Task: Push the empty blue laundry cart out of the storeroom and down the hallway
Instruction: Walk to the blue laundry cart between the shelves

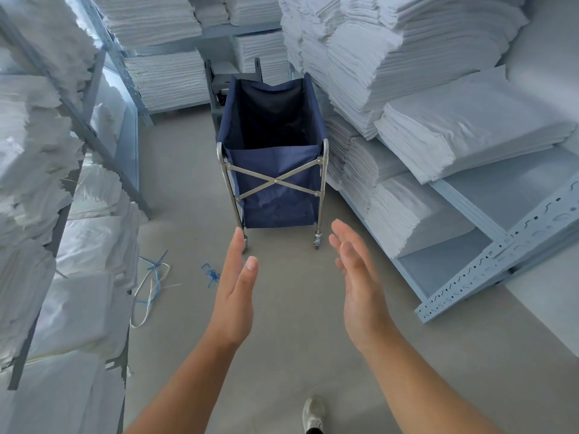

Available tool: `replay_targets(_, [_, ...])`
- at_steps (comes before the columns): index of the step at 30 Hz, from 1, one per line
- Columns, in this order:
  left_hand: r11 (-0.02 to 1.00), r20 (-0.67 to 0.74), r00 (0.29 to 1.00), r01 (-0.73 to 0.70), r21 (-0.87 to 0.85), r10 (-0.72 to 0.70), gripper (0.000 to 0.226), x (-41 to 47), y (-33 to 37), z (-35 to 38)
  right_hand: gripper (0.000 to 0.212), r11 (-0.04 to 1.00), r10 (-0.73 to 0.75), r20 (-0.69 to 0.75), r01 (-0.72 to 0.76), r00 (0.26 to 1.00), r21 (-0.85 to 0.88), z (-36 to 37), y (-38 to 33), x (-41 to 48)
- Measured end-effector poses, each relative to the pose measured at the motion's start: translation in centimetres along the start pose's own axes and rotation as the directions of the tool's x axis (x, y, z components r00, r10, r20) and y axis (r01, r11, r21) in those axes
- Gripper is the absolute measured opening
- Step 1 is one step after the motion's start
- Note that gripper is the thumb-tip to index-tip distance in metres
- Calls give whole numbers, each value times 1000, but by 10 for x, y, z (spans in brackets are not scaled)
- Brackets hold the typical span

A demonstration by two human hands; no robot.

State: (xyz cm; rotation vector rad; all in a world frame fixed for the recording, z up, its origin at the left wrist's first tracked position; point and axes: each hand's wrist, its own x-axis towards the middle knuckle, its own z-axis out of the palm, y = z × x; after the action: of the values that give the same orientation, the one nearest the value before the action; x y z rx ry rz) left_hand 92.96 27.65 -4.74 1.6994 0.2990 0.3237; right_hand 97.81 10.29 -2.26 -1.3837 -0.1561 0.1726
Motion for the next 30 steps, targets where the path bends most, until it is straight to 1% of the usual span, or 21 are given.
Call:
replay_targets(3, [1000,-14,1000,-18,-2,18,82,19,2,11,76,1000,-4,17,4,1000,-6,-9,-2,23])
replay_targets(6, [999,-25,999,-43,-3,43,89,32,3,20,72,1000,1,32,-1,999,-1,-16,0,41])
replay_targets(13, [999,-34,998,-48,-2,48,85,62,3,29,79,1000,-4,47,3,999,13,-19,3,75])
replay_targets(22, [999,-25,999,-36,10,36,84,110,-12,26,68,999,18,25,-19,1000,30,-11,14,121])
replay_targets(26, [999,-8,999,-43,-7,43,81,142,-19,22,59,999,28,15,-29,999,29,0,18,149])
replay_targets(30, [999,2,999,-40,-22,40,82,181,-26,15,59,1000,27,0,-27,1000,16,13,19,183])
